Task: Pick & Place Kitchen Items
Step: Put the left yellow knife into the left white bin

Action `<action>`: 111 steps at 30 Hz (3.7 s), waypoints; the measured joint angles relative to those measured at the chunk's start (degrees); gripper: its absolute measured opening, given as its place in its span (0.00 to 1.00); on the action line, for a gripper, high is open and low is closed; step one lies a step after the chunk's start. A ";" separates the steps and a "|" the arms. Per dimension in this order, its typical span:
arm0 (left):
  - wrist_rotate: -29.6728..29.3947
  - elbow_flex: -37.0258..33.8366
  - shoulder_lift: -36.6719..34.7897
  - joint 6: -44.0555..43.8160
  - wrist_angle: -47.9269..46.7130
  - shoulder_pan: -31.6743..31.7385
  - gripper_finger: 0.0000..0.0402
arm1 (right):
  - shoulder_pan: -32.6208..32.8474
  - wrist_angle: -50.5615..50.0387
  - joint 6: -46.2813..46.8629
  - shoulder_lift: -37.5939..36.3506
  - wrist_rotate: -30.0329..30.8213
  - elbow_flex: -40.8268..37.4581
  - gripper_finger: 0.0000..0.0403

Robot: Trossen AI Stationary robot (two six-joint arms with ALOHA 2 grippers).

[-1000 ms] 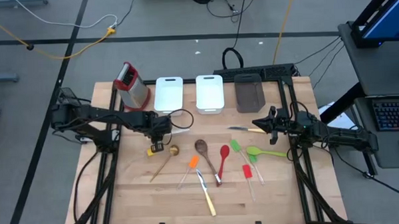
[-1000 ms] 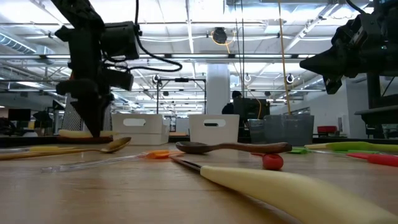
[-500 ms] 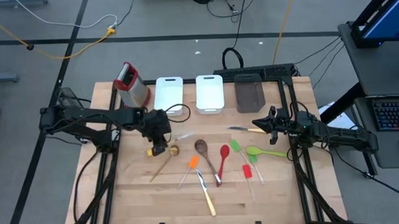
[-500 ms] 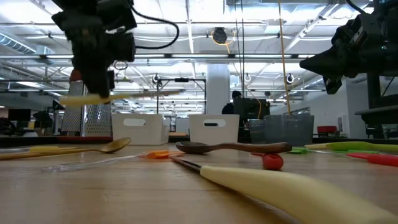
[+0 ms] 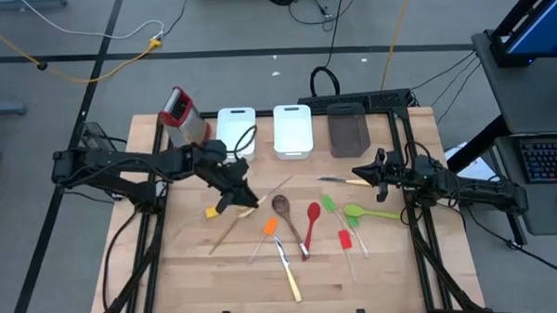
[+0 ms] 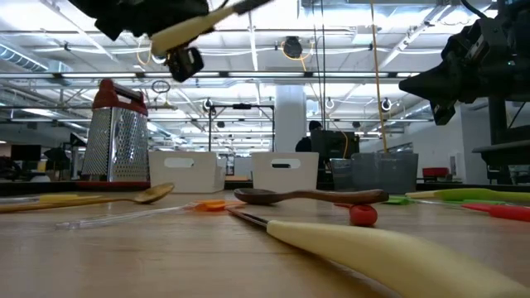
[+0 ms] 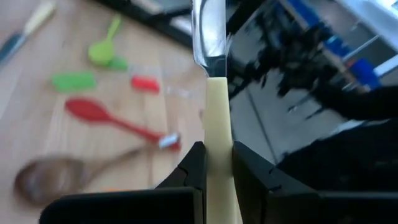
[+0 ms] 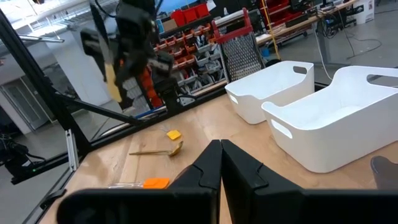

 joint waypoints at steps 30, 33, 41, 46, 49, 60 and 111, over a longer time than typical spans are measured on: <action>-49.01 9.50 -3.06 -19.62 -22.13 8.75 0.10 | 0.00 0.00 -0.13 0.00 0.00 0.00 0.01; -53.60 15.03 -1.64 -19.28 -30.83 8.90 0.10 | -0.01 0.00 -0.22 0.01 0.00 0.00 0.01; -55.99 27.10 6.62 -20.71 -50.93 11.14 0.10 | 0.00 0.00 -0.22 0.00 0.00 0.00 0.01; -50.30 32.94 13.02 -21.98 -59.53 14.38 0.10 | -0.02 0.00 -0.22 0.00 0.00 0.00 0.01; -48.49 36.22 16.48 -22.19 -65.55 16.41 0.10 | -0.02 0.00 -0.22 0.00 0.00 0.00 0.01; -38.14 40.52 26.40 -21.76 -74.67 22.45 0.10 | -0.02 0.00 -0.22 0.00 0.00 0.00 0.01; -22.59 40.41 35.41 -24.47 -74.62 34.44 0.18 | -0.01 0.00 -0.24 0.00 0.00 0.02 0.01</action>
